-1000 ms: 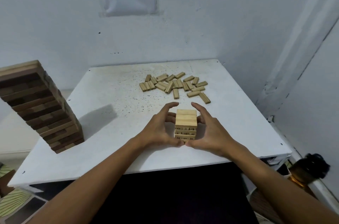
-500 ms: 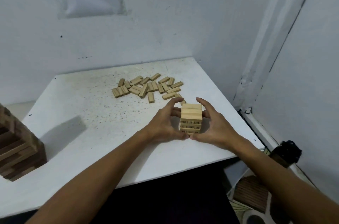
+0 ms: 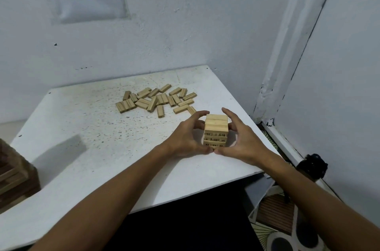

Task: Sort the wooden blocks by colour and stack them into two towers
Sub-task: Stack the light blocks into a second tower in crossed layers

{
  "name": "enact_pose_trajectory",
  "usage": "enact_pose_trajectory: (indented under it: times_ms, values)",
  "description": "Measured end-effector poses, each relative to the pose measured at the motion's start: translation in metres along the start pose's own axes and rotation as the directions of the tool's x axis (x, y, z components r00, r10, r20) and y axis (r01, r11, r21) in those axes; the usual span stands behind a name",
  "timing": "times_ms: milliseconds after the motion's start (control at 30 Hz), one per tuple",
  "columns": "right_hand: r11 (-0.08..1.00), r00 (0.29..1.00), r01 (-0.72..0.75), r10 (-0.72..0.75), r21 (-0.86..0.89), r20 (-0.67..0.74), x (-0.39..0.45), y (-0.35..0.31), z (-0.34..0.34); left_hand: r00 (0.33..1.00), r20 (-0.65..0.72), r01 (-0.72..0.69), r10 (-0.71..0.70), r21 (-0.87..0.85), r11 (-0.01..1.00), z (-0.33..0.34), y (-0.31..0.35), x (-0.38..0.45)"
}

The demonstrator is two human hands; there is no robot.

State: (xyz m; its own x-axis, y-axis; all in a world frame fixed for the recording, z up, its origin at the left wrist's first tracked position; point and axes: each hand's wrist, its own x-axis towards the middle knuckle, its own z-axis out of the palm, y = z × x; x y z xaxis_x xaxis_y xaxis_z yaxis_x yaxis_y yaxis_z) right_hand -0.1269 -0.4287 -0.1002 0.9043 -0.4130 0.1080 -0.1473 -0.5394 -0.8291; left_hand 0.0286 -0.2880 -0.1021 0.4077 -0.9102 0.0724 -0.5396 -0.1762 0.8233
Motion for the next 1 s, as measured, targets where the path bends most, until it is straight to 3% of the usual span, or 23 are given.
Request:
enact_pose_trajectory:
  times_ms: [267,400,533,633,700,833,1000]
  values:
    - [0.999,0.999,-0.016,0.017,-0.034,0.027,-0.005,0.001,0.000,1.000,-0.029,0.000,0.001,0.044,0.999,0.004,-0.001,-0.010]
    - [1.000,0.998,0.016,-0.017,0.007,0.065,-0.010,0.005,0.001,0.999,-0.024,0.019,-0.022,-0.101,0.995,0.005,-0.002,-0.017]
    - [0.955,0.997,-0.069,0.077,0.288,-0.017,-0.013,-0.004,0.006,0.987,0.000,0.145,-0.159,-0.406,0.902,0.008,-0.004,-0.020]
    - [0.812,0.966,-0.077,0.205,0.578,-0.160,-0.016,-0.014,0.016,0.969,-0.112,0.130,-0.219,-0.522,0.843,0.014,0.019,-0.029]
    - [0.711,0.947,-0.066,0.265,0.700,-0.180,-0.017,-0.023,0.024,0.955,-0.177,0.101,-0.237,-0.558,0.824,0.023,0.025,-0.029]
    - [0.604,0.941,-0.037,0.288,0.796,-0.175,-0.017,-0.029,0.040,0.931,-0.253,0.040,-0.265,-0.649,0.760,0.040,0.036,-0.027]
    - [0.646,0.953,0.010,0.226,0.763,-0.204,-0.016,-0.031,0.053,0.920,-0.294,-0.010,-0.257,-0.675,0.737,0.052,0.039,-0.028]
